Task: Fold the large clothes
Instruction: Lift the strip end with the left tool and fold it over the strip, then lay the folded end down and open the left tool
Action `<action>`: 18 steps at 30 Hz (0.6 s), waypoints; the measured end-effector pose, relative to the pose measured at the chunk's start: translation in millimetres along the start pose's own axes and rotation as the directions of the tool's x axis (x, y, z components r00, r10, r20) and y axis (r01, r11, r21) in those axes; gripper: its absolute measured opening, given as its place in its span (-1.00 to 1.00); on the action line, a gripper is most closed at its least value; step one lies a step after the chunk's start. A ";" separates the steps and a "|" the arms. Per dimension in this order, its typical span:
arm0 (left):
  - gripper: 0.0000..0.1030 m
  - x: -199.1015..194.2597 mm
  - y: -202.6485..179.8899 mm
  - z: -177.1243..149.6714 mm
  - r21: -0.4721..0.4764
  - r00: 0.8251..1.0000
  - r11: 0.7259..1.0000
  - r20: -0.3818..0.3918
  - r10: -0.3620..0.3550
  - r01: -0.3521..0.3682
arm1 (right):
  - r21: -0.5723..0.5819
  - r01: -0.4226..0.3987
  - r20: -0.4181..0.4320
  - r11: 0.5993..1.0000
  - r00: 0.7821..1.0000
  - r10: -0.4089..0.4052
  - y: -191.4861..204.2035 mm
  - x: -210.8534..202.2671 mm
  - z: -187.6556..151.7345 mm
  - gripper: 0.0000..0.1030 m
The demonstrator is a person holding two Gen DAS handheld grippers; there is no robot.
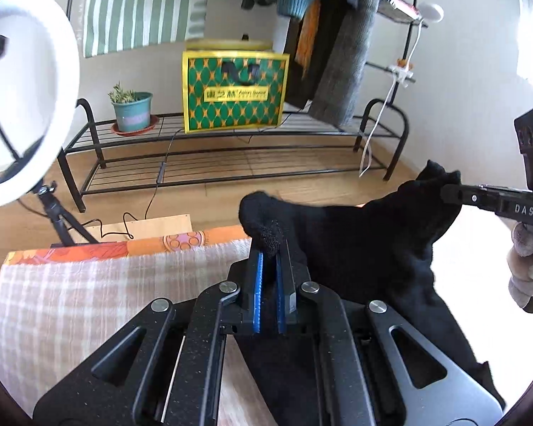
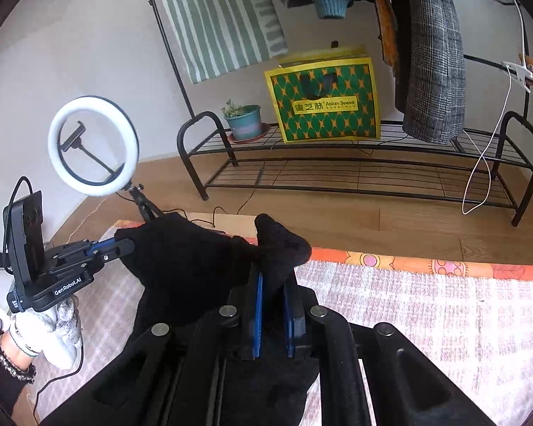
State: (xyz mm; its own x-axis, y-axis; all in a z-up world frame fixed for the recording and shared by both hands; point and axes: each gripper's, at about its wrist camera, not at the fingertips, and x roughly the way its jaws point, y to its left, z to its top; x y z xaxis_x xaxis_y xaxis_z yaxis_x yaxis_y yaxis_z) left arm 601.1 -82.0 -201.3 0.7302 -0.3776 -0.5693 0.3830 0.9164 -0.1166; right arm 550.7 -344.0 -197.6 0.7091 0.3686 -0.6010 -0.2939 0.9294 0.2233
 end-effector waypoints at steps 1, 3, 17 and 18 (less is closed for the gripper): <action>-0.93 -13.3 -3.6 -3.8 -0.004 1.000 1.000 0.004 -0.008 0.008 | -0.004 0.000 0.002 1.000 1.000 0.000 4.4 -10.8 -2.8 -0.85; -0.93 -34.2 -12.4 -10.3 0.005 1.000 1.000 0.011 -0.015 0.015 | -0.009 0.003 0.004 1.000 1.000 -0.003 15.4 -34.4 -12.3 -0.85; -0.93 -165.3 -90.0 -102.5 0.083 0.999 0.996 -0.020 -0.029 0.030 | -0.116 -0.002 -0.075 0.993 0.997 -0.007 106.5 -149.9 -133.2 -0.85; -0.93 -170.8 -95.0 -114.8 0.091 0.999 0.996 -0.035 -0.022 0.025 | -0.127 0.002 -0.085 0.992 0.996 -0.013 113.2 -153.7 -145.9 -0.85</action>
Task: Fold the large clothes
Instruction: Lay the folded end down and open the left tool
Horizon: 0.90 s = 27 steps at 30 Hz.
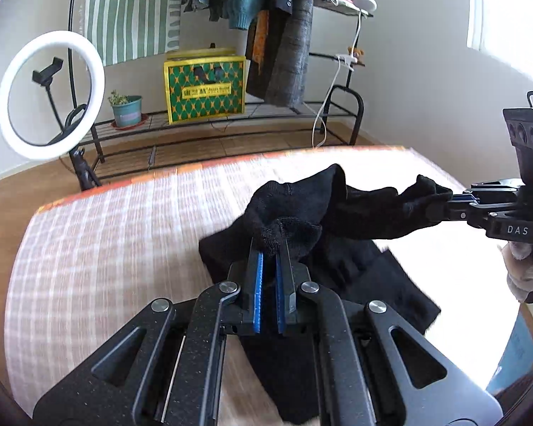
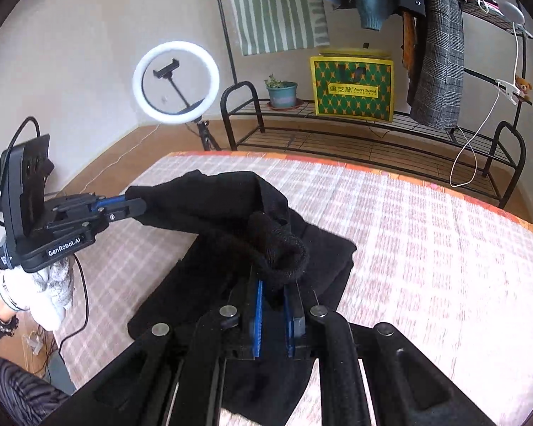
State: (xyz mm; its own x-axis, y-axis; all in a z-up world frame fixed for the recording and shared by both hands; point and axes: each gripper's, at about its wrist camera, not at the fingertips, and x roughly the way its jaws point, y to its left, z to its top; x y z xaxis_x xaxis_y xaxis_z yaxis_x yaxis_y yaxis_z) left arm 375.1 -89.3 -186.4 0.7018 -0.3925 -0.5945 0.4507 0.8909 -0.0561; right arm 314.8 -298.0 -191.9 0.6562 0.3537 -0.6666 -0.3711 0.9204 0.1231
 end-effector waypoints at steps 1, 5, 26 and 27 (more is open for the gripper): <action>-0.93 -4.0 -6.2 -11.1 0.008 1.000 1.000 -0.014 0.006 -0.005 | -0.009 0.002 -0.013 1.000 1.000 -0.002 7.2 -2.2 -12.9 -0.85; -0.93 -11.5 -25.1 -54.0 0.061 0.997 0.997 -0.058 0.043 -0.039 | -0.036 0.038 -0.047 0.999 0.998 -0.039 24.3 -7.8 -56.0 -0.85; -0.40 -47.0 29.2 -110.0 -0.485 0.972 0.868 -0.137 -0.193 0.104 | 0.377 -0.079 -0.014 0.923 0.996 0.091 -16.0 -52.4 -127.6 -0.23; -0.24 -41.5 33.3 -110.6 -0.533 0.966 0.838 -0.133 -0.221 0.118 | 0.412 -0.090 -0.019 0.907 0.994 0.108 -18.4 -45.8 -128.4 -0.21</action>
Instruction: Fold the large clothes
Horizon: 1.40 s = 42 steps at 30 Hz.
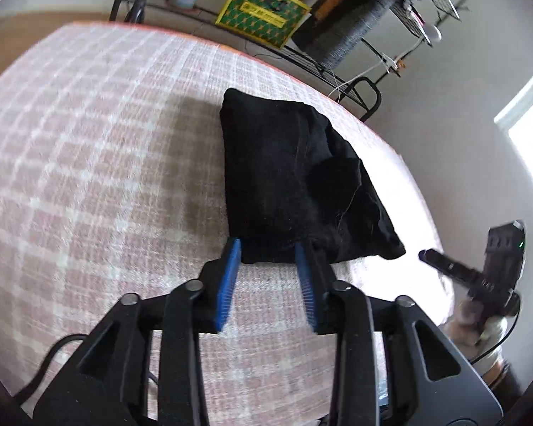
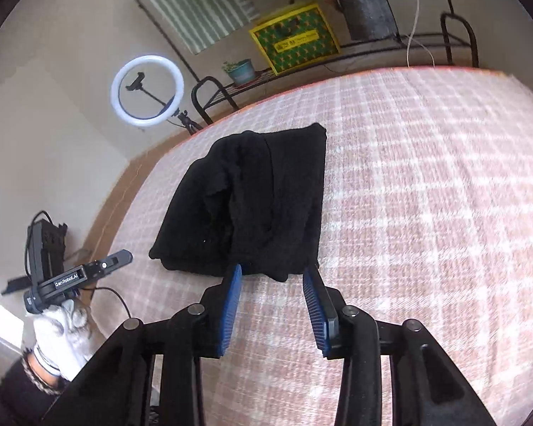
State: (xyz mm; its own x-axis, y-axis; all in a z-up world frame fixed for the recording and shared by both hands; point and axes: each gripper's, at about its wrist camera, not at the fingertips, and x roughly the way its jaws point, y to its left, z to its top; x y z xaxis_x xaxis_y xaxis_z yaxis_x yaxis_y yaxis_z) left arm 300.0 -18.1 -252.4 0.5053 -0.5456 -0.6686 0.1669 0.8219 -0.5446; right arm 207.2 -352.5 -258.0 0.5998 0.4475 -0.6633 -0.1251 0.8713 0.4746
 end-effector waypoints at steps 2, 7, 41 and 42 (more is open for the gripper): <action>-0.22 9.8 6.7 3.2 -0.092 0.999 0.995 -0.016 -0.035 0.033 | 0.067 -0.031 -0.027 0.997 0.999 0.033 -6.3 14.9 1.2 -0.13; -0.22 34.1 4.8 12.8 -0.143 0.995 0.988 -0.074 -0.066 0.055 | 0.167 -0.060 -0.070 0.984 0.995 0.073 -16.9 46.1 2.7 -0.13; -0.86 -11.8 -0.1 3.7 0.025 0.982 0.985 0.085 0.166 -0.168 | -0.043 0.061 0.024 0.997 0.998 -0.060 -5.7 -7.6 11.6 -0.36; -0.86 -10.8 -12.3 1.1 0.060 0.988 0.989 0.078 0.129 -0.134 | -0.058 0.016 0.011 0.998 1.000 -0.015 1.1 -5.1 13.2 -0.36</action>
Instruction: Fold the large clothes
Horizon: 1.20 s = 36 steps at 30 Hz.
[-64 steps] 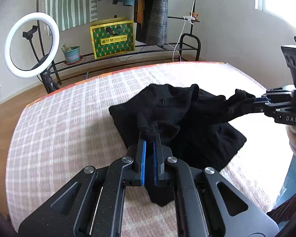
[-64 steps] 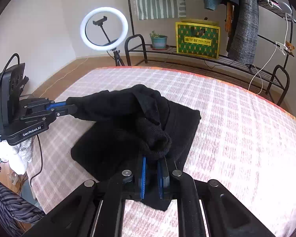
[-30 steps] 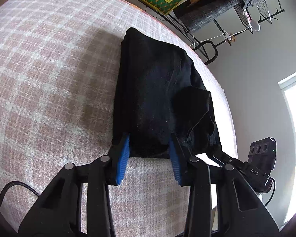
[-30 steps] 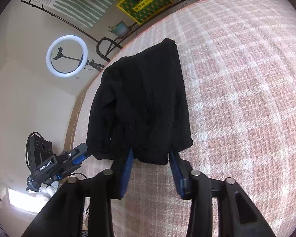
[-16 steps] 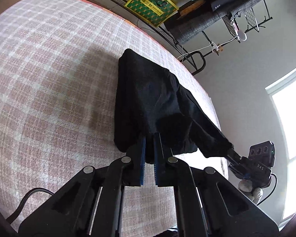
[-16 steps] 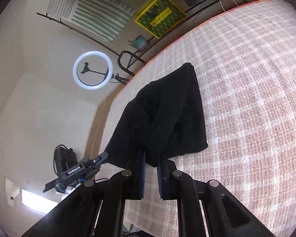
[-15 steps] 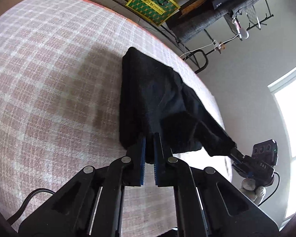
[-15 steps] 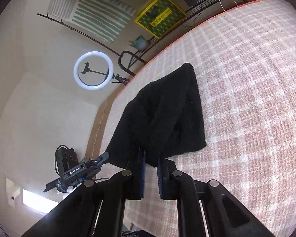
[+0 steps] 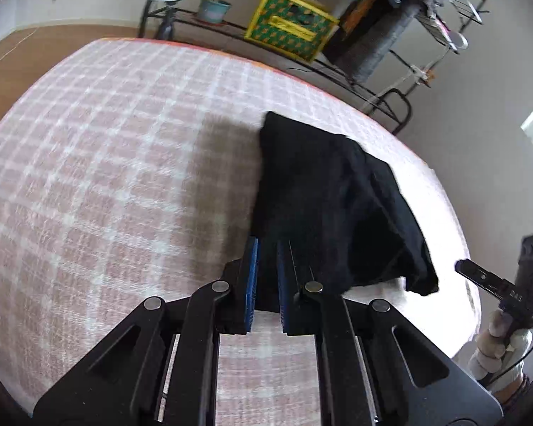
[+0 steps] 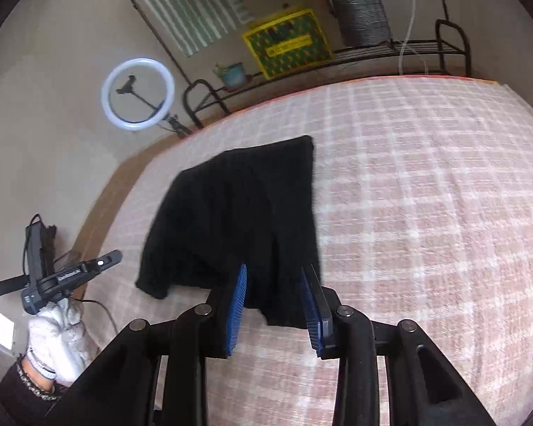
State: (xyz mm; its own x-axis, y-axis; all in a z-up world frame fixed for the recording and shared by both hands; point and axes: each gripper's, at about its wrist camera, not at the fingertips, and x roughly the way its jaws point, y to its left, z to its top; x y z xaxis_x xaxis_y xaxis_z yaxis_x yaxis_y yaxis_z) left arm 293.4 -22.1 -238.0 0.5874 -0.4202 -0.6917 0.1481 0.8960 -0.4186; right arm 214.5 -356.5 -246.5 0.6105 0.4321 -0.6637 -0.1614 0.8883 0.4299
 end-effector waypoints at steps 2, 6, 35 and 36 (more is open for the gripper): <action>-0.85 5.9 -31.8 -9.2 0.093 0.998 0.994 -0.032 -0.047 0.049 | -0.046 -0.035 -0.022 0.998 0.999 0.034 16.1 8.0 -0.7 -0.35; -0.34 24.3 -83.7 -30.7 0.300 0.996 0.951 -0.066 -0.058 0.076 | -0.227 0.007 -0.060 0.974 0.998 -0.022 47.2 24.8 -12.8 -0.11; -0.99 48.8 -106.4 -49.9 0.494 0.994 0.869 -0.103 0.027 0.028 | -0.453 0.110 -0.025 0.885 0.990 -0.136 61.5 34.5 -32.9 0.04; -0.98 48.0 -109.7 -49.9 0.498 0.995 0.866 -0.099 0.020 0.033 | -0.484 0.146 -0.014 0.863 0.985 -0.175 66.7 41.1 -34.8 0.04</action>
State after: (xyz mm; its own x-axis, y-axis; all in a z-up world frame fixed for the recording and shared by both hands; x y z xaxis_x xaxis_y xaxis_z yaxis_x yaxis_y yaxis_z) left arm 265.7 -147.7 -254.6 0.5085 -0.4147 -0.7546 0.5438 0.8341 -0.0920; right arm 201.8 -274.1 -266.4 0.6181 0.2726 -0.7373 -0.4252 0.9048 -0.0219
